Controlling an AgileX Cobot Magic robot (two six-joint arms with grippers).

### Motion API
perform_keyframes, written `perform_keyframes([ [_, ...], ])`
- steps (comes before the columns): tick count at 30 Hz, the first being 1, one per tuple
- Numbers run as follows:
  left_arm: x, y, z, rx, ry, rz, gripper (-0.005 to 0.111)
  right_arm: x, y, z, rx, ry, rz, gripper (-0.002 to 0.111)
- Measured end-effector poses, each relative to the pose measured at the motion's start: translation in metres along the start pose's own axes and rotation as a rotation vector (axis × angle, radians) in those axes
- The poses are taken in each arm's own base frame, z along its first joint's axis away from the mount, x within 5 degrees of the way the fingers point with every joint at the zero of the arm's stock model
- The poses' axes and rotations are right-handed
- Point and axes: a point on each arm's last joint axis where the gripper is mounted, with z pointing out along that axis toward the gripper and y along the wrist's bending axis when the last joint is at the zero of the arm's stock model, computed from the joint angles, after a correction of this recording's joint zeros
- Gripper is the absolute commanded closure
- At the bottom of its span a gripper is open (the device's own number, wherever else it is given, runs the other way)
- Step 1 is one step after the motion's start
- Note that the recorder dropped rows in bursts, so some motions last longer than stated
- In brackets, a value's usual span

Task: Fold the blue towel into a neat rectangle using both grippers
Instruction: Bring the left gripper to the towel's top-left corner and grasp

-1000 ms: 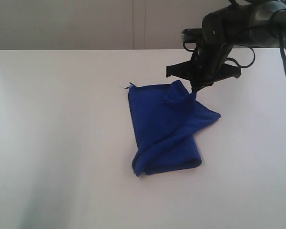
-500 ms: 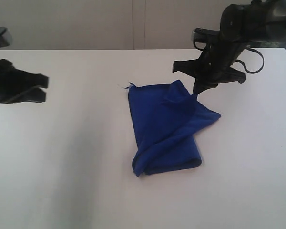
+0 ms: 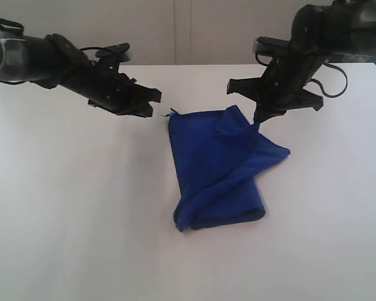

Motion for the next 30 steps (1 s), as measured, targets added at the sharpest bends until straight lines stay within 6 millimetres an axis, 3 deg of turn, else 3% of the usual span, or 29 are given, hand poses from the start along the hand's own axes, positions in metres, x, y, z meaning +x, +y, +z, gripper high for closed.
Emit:
perform_keyframes([
  [4, 0.001, -0.005, 0.021, 0.016, 0.017, 0.034, 0.057, 0.0, 0.0, 0.0, 0.0, 0.0, 0.0, 0.108],
  [10, 0.003, -0.002, 0.04, 0.013, 0.019, 0.058, 0.052, 0.0, 0.0, 0.0, 0.0, 0.0, -0.011, 0.108],
  [24, -0.005, -0.008, 0.066, 0.005, -0.048, 0.11, 0.054, 0.0, 0.0, 0.0, 0.0, 0.0, -0.017, 0.108],
  [28, -0.004, -0.008, 0.069, 0.004, -0.052, 0.107, 0.062, 0.0, 0.0, 0.0, 0.0, 0.0, -0.017, 0.108],
  [30, -0.003, -0.008, 0.072, 0.001, -0.054, 0.114, 0.072, 0.0, 0.0, 0.0, 0.0, 0.0, -0.017, 0.108],
])
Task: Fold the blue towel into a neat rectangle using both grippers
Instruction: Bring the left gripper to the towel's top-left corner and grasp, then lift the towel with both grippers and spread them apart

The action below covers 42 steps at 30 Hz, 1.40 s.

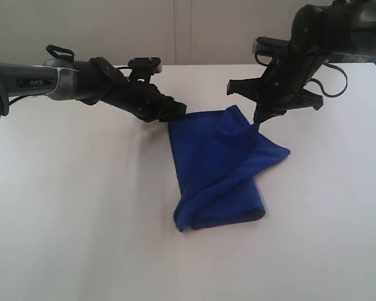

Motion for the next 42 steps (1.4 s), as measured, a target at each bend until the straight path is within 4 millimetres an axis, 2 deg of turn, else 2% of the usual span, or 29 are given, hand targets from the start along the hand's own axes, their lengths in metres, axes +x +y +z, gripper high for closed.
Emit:
perform_keyframes([
  [6, 0.001, 0.001, 0.003, -0.004, -0.007, -0.002, 0.104, 0.0, 0.0, 0.0, 0.0, 0.0, 0.0, 0.108],
  [7, 0.001, 0.001, 0.003, -0.004, -0.007, -0.002, 0.107, 0.0, 0.0, 0.0, 0.0, 0.0, 0.0, 0.108],
  [13, 0.001, -0.003, 0.0, 0.023, 0.018, 0.003, 0.107, 0.0, 0.0, 0.0, 0.0, 0.0, 0.0, 0.108],
  [18, 0.0, -0.012, -0.014, 0.095, 0.087, 0.027, 0.107, 0.0, 0.0, 0.0, 0.003, -0.001, -0.003, 0.108],
  [21, -0.009, -0.01, -0.032, 0.127, 0.101, 0.03, 0.107, -0.001, 0.0, -0.005, 0.006, -0.007, -0.009, 0.108],
  [27, -0.03, -0.005, -0.077, 0.161, 0.101, 0.056, 0.107, -0.004, 0.0, -0.042, 0.032, -0.056, -0.056, 0.108],
  [35, -0.05, -0.029, -0.146, 0.173, 0.156, 0.175, 0.107, 0.0, -0.005, -0.086, 0.108, -0.071, -0.13, 0.108],
  [42, -0.056, -0.047, -0.207, 0.094, 0.241, 0.223, 0.107, 0.007, -0.006, -0.139, 0.127, -0.135, -0.154, 0.108],
])
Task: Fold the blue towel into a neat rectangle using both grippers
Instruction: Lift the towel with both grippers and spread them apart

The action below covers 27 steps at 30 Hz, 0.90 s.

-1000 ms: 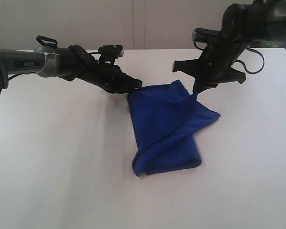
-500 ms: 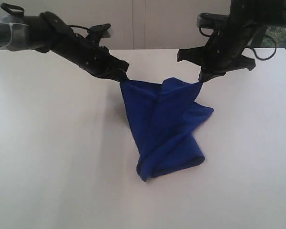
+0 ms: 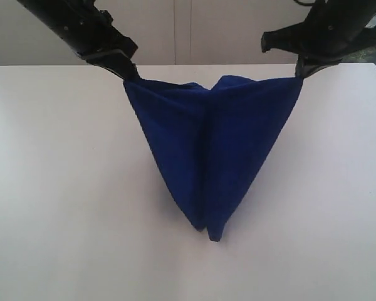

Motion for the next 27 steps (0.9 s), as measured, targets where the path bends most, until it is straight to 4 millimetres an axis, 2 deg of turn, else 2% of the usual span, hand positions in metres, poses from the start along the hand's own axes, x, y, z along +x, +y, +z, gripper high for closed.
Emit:
perform_keyframes([
  [6, 0.01, -0.026, -0.046, -0.019, -0.016, 0.006, 0.107, 0.012, -0.008, -0.053, 0.006, -0.078, -0.01, 0.108],
  [12, 0.033, -0.054, -0.093, -0.061, -0.054, 0.017, 0.107, 0.042, -0.018, -0.1, -0.002, -0.148, -0.015, 0.108],
  [20, 0.084, -0.098, -0.157, -0.14, -0.103, 0.058, 0.107, 0.095, -0.034, -0.157, -0.006, -0.236, -0.012, 0.108],
  [27, 0.132, -0.128, -0.202, -0.232, -0.138, 0.045, 0.107, 0.137, -0.05, -0.205, 0.026, -0.303, -0.016, 0.108],
])
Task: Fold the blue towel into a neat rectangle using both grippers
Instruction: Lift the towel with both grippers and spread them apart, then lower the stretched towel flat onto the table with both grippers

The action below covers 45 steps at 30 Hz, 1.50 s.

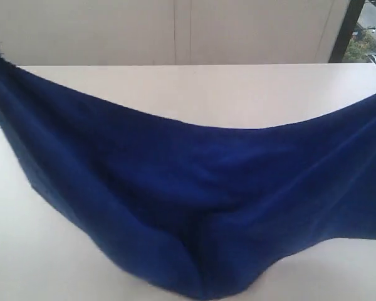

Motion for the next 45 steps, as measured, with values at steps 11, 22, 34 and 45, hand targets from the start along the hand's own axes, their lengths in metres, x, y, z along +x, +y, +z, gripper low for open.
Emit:
perform_keyframes([
  [11, 0.056, -0.026, -0.08, -0.177, -0.196, -0.084, 0.107, 0.035, -0.017, -0.069, -0.004, -0.185, 0.021, 0.108],
  [22, 0.054, 0.036, 0.114, -0.181, 0.058, -0.262, 0.107, 0.027, -0.005, 0.106, 0.216, 0.13, -0.07, 0.108],
  [34, 0.051, 0.105, 0.234, -0.312, -0.06, -0.357, 0.107, 0.025, 0.001, 0.252, 0.325, 0.137, -0.08, 0.108],
  [45, 0.061, 0.144, 0.254, -0.414, -0.17, -0.41, 0.107, 0.011, -0.024, 0.301, 0.329, 0.128, 0.002, 0.108],
])
